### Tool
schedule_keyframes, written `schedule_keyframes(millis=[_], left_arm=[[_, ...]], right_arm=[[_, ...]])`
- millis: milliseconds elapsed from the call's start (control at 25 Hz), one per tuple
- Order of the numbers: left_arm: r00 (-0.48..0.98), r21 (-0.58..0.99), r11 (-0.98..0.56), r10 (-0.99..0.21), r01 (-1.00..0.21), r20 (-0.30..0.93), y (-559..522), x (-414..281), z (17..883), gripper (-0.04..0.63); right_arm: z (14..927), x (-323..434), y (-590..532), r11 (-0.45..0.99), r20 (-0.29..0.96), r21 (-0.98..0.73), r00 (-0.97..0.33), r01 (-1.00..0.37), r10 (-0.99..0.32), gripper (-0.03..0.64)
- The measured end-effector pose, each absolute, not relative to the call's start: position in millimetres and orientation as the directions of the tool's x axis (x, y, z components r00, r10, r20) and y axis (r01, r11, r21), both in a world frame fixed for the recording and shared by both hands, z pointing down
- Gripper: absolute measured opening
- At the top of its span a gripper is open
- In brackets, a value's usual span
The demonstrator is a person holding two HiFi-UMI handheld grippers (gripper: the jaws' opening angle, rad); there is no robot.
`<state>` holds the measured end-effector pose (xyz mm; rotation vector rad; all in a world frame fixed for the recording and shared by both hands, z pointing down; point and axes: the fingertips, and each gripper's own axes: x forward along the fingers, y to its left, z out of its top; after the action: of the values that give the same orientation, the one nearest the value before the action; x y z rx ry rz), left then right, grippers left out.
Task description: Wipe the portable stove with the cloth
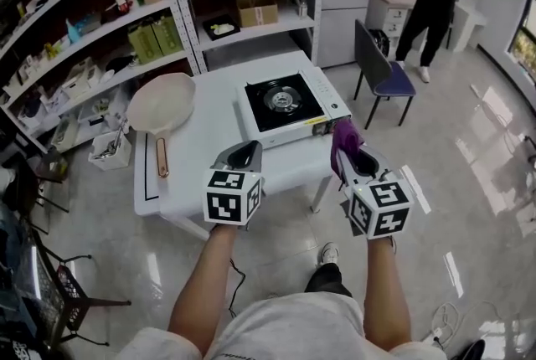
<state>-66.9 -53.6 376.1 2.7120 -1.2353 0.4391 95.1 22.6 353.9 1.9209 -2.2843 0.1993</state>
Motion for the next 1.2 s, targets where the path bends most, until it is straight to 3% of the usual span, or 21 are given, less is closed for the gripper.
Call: schedule_keyframes(millis=[720,1200], left_arm=[[0.412,0.015,-0.437,-0.835,-0.899,0.365,-162,5,398,0.005],[0.304,0.008,-0.328,-0.867,-0.945,0.395,-191,16,418,0.005]], right_arm=[[368,198,-135,0.430,0.231,-0.015,-0.422,-0.903,-0.877,0.063],[382,224,-224,0.592,0.293,0.085,-0.548,-0.802,-0.784,0.063]])
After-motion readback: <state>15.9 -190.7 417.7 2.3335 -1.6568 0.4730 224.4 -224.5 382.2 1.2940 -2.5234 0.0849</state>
